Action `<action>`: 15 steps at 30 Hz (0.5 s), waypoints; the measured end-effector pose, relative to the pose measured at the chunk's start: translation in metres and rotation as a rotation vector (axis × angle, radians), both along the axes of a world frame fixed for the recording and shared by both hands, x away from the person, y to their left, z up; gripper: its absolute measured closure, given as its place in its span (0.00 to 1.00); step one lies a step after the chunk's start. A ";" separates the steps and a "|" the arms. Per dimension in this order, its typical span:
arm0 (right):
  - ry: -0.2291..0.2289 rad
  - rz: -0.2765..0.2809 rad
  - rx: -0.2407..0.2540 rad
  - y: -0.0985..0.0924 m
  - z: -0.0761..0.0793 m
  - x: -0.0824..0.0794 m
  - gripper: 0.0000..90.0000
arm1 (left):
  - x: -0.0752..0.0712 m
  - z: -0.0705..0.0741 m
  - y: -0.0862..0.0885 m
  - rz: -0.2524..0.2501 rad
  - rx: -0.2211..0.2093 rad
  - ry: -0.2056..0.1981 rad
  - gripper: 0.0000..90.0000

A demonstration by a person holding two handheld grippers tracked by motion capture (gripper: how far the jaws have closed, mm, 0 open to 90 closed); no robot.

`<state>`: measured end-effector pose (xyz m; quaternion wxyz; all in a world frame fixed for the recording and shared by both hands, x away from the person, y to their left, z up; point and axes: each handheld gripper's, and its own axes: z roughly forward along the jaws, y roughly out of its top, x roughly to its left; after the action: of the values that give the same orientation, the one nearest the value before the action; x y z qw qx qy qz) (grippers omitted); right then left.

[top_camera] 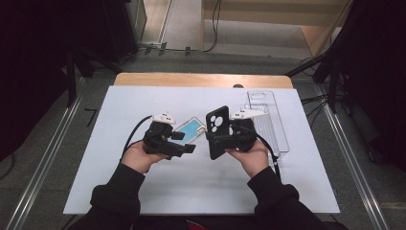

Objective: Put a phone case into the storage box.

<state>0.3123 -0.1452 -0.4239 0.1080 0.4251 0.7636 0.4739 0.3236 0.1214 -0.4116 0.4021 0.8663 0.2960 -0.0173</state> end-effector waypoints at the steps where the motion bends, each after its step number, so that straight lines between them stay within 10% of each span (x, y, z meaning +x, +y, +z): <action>1: 0.002 0.000 0.002 0.000 0.000 0.000 0.14 | -0.001 -0.002 0.002 -0.006 -0.006 0.003 0.35; 15: 0.001 0.023 0.006 -0.008 0.008 -0.001 0.14 | -0.018 -0.027 0.031 0.010 0.035 -0.003 0.35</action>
<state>0.3115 -0.1530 -0.4160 0.1008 0.4171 0.7669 0.4773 0.3057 0.1527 -0.4388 0.3872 0.8717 0.3003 -0.0088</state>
